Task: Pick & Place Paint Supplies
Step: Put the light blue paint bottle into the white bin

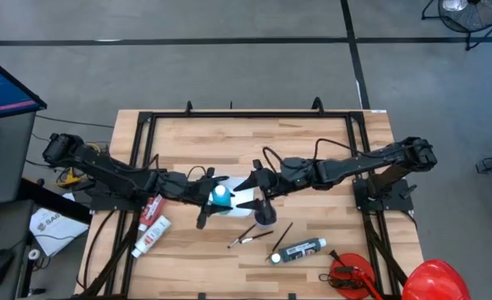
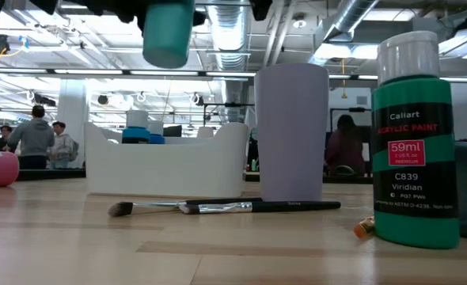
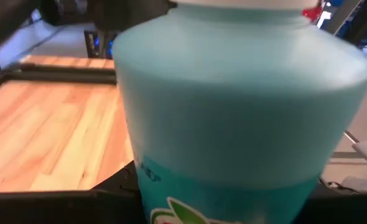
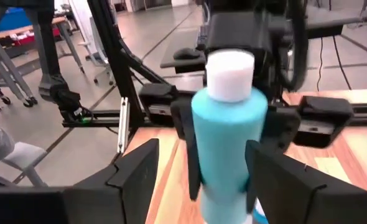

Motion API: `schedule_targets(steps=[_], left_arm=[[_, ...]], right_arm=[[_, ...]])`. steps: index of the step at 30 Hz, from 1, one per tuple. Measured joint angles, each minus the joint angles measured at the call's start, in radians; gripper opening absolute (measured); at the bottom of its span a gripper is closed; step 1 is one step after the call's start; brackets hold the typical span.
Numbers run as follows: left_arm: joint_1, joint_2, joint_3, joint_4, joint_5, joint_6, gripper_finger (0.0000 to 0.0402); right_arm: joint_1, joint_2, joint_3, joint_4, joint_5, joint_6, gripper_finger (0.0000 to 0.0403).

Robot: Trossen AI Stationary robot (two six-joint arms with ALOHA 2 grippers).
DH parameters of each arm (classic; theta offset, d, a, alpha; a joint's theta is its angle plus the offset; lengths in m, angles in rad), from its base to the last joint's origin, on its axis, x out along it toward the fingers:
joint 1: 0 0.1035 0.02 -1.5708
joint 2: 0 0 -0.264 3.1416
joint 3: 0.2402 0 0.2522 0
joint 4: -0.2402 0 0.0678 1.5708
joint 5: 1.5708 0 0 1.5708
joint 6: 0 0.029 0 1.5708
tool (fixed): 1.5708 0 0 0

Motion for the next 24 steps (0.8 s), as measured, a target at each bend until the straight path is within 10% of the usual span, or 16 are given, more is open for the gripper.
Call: schedule_targets(steps=[24], left_arm=[[-0.001, -0.012, -0.035, 0.046, 0.007, 0.049, 0.0171]], right_arm=[[0.060, 0.052, 0.075, -0.041, 0.202, -0.197, 0.0302]])
